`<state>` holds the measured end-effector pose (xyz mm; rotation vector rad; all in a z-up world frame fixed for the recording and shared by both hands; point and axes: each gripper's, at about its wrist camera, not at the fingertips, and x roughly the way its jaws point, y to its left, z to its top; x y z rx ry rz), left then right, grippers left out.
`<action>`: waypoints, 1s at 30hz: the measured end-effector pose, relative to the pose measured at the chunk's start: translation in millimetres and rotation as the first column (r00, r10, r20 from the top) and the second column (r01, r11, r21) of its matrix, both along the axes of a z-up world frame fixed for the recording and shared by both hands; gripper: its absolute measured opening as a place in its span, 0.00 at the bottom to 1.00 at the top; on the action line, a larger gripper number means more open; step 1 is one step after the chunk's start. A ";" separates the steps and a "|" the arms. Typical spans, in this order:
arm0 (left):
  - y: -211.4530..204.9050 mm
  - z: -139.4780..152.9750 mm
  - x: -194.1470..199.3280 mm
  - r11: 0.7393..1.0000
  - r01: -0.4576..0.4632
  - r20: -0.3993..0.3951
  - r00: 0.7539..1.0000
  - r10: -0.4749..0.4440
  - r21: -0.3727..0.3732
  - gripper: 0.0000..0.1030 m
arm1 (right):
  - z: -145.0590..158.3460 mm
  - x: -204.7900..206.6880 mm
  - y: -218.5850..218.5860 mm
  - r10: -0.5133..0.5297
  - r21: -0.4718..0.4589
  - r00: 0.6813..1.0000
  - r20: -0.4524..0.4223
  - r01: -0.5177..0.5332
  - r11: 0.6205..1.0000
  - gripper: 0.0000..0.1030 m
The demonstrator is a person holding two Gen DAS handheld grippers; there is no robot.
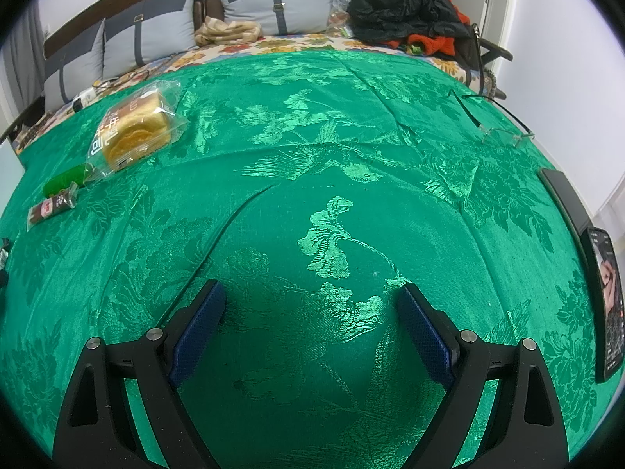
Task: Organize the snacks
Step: 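Lower the left tool over the Snickers bar and align its fingers, then grasp the green sausage with the right tool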
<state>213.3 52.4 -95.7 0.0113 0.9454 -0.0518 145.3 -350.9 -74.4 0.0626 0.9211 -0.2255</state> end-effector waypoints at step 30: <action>0.8 0.1 0.9 1.000 0.000 0.000 1.000 0.000 -0.005 1.00 | 9.1 191.8 240.1 0.740 0.003 0.528 -0.416 -0.813 0.582 0.29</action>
